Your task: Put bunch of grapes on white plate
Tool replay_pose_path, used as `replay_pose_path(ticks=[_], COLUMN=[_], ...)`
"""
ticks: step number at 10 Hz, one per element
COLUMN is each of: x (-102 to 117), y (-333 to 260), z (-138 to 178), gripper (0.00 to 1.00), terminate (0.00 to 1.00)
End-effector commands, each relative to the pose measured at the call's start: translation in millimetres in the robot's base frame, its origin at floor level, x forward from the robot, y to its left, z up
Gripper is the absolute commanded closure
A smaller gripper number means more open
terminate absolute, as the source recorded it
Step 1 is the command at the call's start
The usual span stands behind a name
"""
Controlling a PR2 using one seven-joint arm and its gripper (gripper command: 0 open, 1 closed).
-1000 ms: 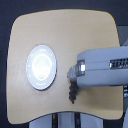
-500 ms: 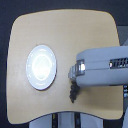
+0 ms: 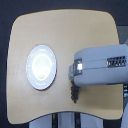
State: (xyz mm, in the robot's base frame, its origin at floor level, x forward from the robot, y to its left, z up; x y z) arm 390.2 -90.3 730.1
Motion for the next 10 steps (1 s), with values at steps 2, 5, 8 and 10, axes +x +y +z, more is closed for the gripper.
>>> replay_pose_path(ticks=[2,5,8,10], x=[2.2,3.8,27.5,50.6], y=[5.3,3.2,6.0,6.0], z=[8.1,13.5,71.3,119.4], gripper=[1.0,1.0,1.0,1.0], terminate=[0.0,0.0,0.0,0.0])
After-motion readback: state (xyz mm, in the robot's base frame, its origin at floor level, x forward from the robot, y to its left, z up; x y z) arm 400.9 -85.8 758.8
